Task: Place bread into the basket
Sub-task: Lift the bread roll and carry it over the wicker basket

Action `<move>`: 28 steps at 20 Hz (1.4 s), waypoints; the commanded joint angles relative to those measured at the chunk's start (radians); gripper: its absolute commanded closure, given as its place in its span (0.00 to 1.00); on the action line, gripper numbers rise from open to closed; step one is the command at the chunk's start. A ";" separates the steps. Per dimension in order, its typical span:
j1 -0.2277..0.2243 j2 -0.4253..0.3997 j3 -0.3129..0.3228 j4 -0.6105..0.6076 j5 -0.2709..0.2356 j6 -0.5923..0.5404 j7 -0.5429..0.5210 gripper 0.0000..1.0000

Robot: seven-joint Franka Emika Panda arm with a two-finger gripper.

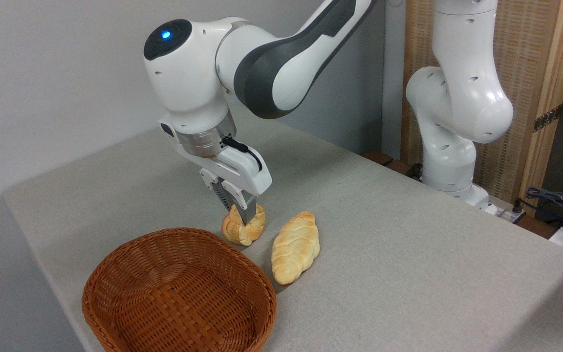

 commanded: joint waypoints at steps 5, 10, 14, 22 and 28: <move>-0.002 -0.043 0.010 0.104 -0.006 -0.063 0.019 0.83; -0.001 -0.048 0.012 0.193 -0.026 -0.080 0.023 0.80; -0.001 -0.034 0.048 0.194 -0.026 0.065 0.050 0.32; -0.001 0.030 0.050 0.193 -0.014 0.182 0.058 0.00; -0.001 0.029 0.050 0.194 -0.012 0.182 0.056 0.00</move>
